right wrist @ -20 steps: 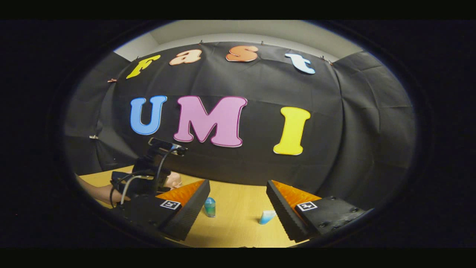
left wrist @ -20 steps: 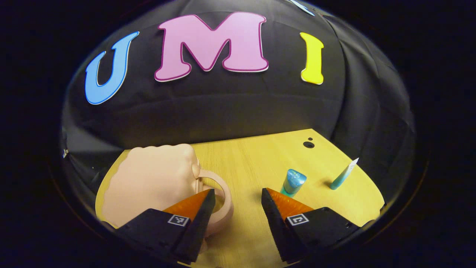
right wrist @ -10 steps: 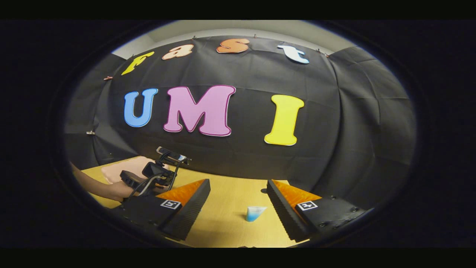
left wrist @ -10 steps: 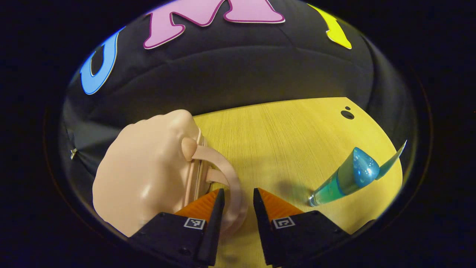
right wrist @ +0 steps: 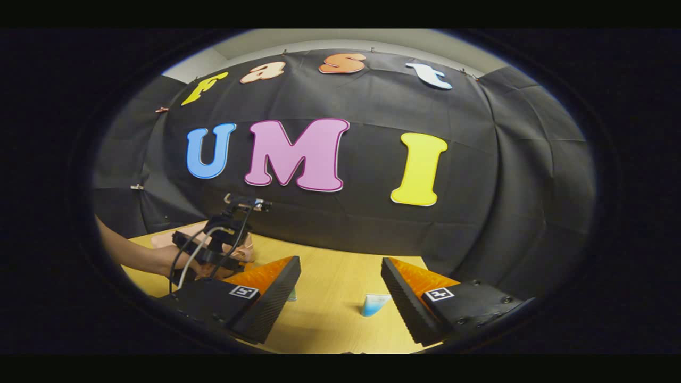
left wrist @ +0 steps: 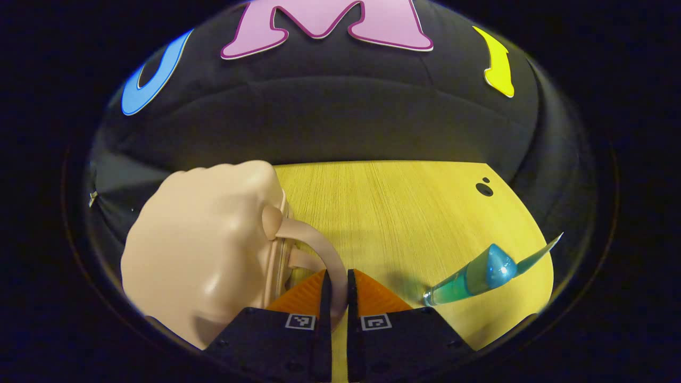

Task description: First open the suitcase, pack the skin care products into it, and then close the suitcase.

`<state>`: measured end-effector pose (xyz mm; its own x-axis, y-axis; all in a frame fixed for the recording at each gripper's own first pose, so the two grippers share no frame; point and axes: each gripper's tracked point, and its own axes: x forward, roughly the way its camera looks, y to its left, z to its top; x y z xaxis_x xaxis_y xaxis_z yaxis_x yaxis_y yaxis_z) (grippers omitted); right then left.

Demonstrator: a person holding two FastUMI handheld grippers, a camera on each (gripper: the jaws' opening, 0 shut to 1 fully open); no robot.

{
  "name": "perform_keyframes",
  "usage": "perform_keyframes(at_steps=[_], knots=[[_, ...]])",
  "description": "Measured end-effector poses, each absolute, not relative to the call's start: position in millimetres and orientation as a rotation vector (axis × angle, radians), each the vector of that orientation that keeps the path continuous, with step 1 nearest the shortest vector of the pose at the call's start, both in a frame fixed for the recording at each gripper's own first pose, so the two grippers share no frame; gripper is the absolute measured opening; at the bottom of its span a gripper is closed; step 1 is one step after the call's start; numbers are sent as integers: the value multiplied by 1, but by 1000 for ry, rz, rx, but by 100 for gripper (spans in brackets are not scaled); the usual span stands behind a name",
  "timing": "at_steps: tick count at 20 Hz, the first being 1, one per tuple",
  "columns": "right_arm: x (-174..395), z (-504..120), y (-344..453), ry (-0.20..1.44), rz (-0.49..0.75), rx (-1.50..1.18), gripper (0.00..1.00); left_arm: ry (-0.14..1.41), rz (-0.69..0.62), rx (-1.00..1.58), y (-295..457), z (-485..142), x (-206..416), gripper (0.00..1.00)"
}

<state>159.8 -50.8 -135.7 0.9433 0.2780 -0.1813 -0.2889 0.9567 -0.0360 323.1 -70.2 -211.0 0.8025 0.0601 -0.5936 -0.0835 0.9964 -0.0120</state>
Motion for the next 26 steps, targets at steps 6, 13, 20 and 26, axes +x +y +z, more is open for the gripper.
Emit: perform_keyframes(at_steps=[6,13,20,26], knots=[[152,-121,-17,155,326,-43,97,566,33,-202,-25,-104,301,14],[141,-115,25,160,370,-42,96,517,45,-241,108,-7,270,14],[126,-120,78,193,402,-41,96,537,261,-17,303,-7,249,14],[128,-139,104,242,369,-52,96,531,424,-10,437,-87,247,18]])
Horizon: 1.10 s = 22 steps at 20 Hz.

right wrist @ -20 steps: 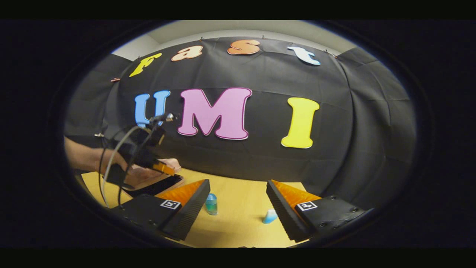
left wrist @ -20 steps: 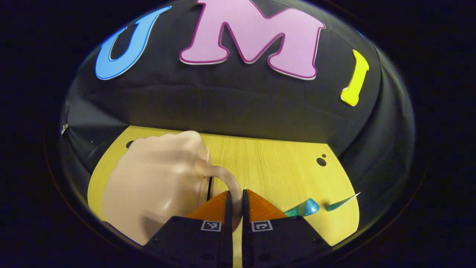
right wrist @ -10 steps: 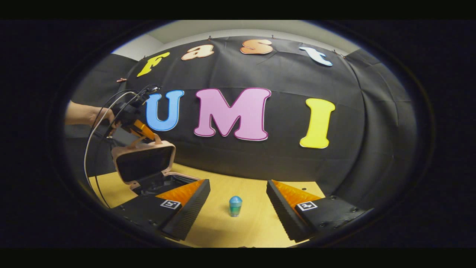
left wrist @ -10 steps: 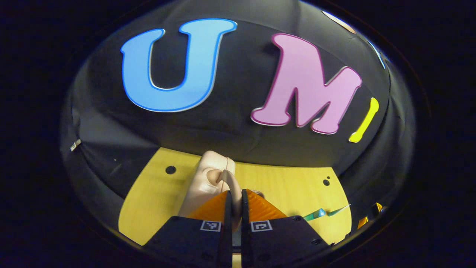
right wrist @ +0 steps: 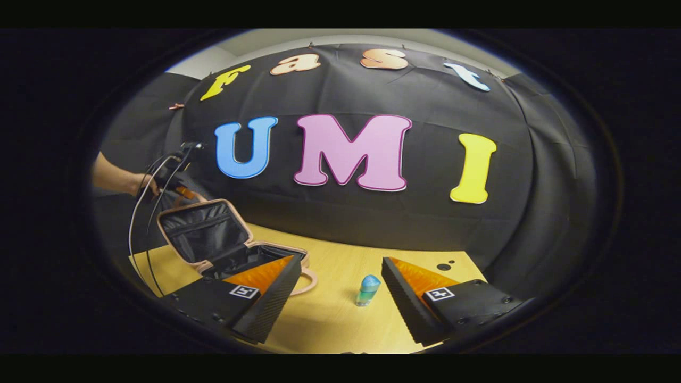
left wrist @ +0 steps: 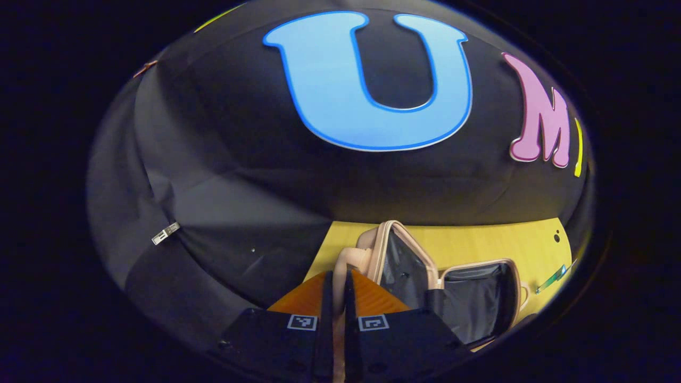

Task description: First open the suitcase, pack the skin care products into it, and then close the suitcase.

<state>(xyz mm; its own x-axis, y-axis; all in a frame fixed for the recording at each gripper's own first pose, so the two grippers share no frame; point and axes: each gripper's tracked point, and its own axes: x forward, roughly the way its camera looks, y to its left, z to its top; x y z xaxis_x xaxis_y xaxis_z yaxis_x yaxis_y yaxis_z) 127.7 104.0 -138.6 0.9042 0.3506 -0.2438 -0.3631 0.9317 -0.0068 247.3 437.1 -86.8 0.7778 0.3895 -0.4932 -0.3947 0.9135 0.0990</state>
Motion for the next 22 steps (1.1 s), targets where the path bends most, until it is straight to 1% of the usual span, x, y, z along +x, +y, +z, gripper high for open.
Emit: perform_keyframes(at_steps=[1,3,4,5,6,7,8,10,11,12,13,14,17,19,20,21,22], knots=[[129,-142,106,251,362,-61,97,557,430,-32,451,-107,247,13],[130,-154,105,283,350,-72,97,595,453,-112,473,-146,247,14],[131,-159,103,296,341,-73,97,603,461,-148,481,-164,249,17],[132,-162,99,303,327,-74,96,610,464,-173,485,-179,251,14],[134,-165,94,304,310,-81,97,623,465,-184,489,-196,251,14],[136,-168,91,307,296,-88,96,642,467,-188,492,-211,251,19],[137,-171,88,311,285,-91,97,664,470,-206,491,-226,252,16],[140,-175,83,311,267,-101,97,669,512,-241,498,-240,251,18],[143,-177,79,314,258,-99,97,626,566,-242,505,-231,248,20],[145,-175,76,314,254,-86,97,579,563,-256,496,-218,254,27],[147,-172,72,304,245,-85,97,528,559,-260,487,-199,255,59],[149,-169,68,297,237,-83,96,479,543,-267,474,-180,256,78],[154,-164,50,285,209,-70,96,301,465,-239,410,-106,246,95],[155,-160,35,288,186,-46,96,210,424,-172,366,-77,237,96],[156,-158,29,288,174,-35,97,184,398,-138,338,-64,232,92],[156,-154,23,284,168,-32,97,172,380,-111,314,-57,227,92],[156,-151,19,284,166,-28,97,163,355,-86,281,-50,219,96]])
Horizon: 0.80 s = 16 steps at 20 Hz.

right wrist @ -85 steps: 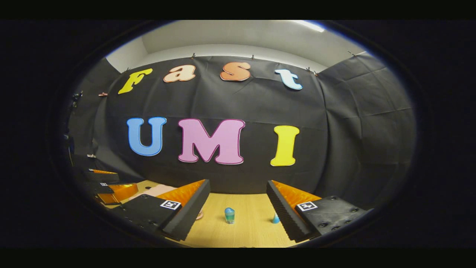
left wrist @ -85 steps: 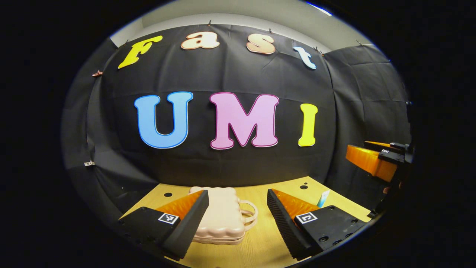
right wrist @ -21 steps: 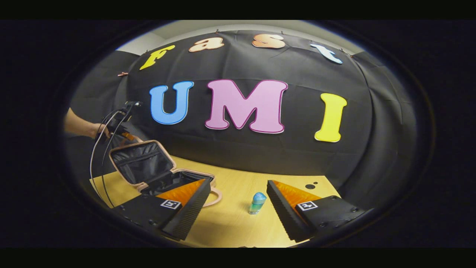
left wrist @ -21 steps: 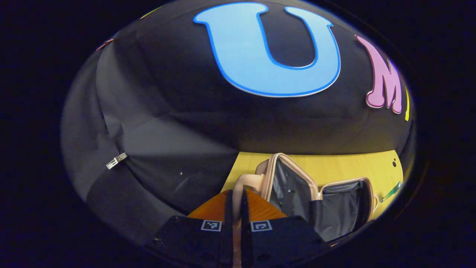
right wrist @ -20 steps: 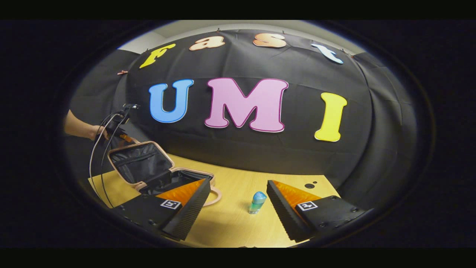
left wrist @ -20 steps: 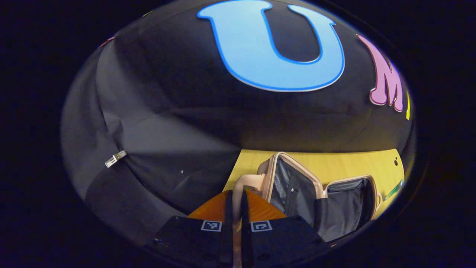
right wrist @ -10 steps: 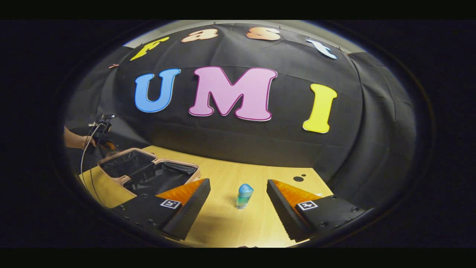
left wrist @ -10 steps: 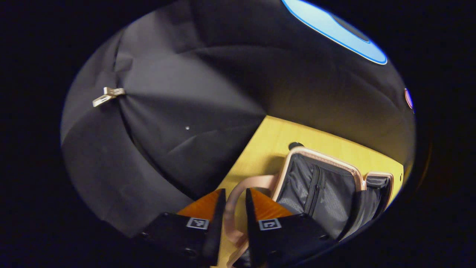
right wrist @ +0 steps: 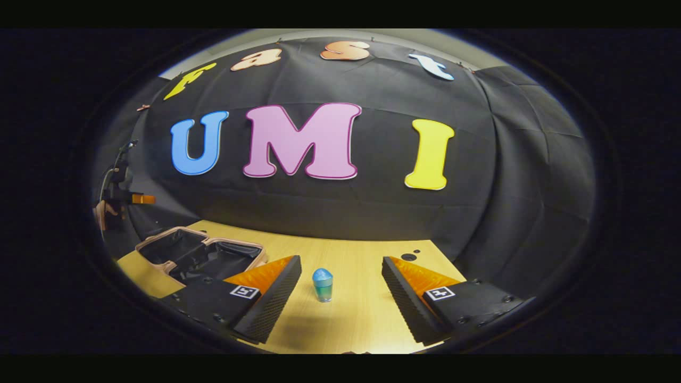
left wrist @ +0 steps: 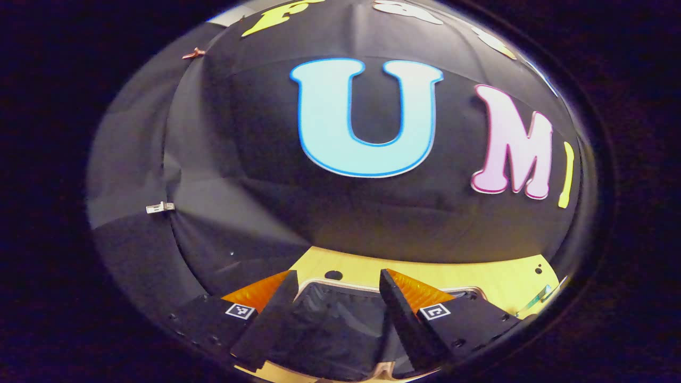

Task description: First open the suitcase, pack the skin care products into it, and then close the suitcase.

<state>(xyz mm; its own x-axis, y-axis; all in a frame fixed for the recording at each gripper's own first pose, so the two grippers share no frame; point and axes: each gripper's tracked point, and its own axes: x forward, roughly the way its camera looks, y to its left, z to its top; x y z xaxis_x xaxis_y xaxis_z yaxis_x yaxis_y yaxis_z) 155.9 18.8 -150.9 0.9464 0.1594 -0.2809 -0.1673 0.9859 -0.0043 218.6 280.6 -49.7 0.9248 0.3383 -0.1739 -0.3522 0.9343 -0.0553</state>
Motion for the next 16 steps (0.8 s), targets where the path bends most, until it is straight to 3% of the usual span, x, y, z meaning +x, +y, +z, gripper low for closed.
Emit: perform_keyframes(at_steps=[3,7,16], knots=[[156,-137,4,255,172,-17,97,139,238,-34,171,-41,203,96],[154,-139,-29,253,176,34,97,188,34,-88,-10,-77,203,96],[162,-211,-95,371,120,14,97,266,-226,-45,-187,-188,252,97]])
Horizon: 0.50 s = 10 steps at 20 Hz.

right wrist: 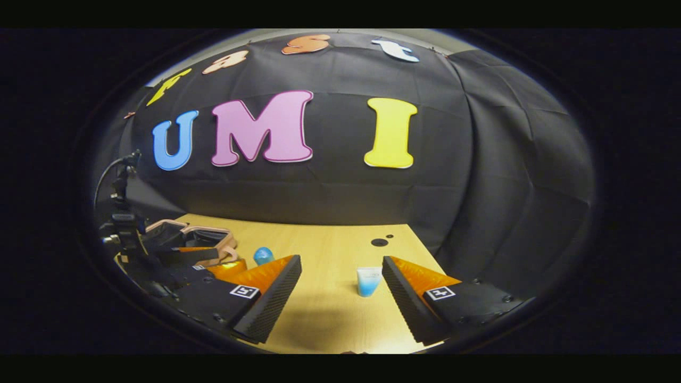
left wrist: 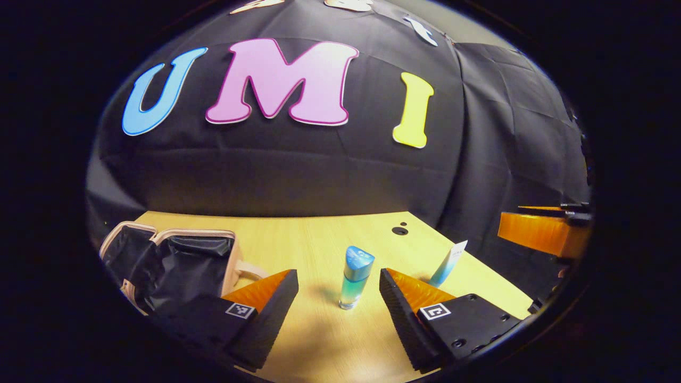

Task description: First open the suitcase, pack the skin care products into it, and then close the suitcase.

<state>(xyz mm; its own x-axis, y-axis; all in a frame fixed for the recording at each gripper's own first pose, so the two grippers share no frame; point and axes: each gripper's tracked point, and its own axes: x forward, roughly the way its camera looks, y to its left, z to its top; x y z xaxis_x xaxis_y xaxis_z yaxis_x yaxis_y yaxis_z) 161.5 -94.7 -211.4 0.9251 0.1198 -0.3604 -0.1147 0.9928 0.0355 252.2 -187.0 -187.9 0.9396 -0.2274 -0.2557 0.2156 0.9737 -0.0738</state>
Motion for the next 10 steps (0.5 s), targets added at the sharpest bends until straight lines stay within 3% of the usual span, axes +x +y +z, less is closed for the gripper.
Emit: perform_keyframes(at_steps=[2,7,8,10], knots=[[166,-231,-106,388,101,22,97,300,-244,-9,-204,-231,285,97],[178,-263,-112,416,86,32,96,338,-216,26,-218,-261,333,95],[181,-268,-112,420,82,30,96,345,-214,28,-218,-265,337,84],[189,-283,-111,436,78,15,96,368,-212,31,-221,-275,338,74]])
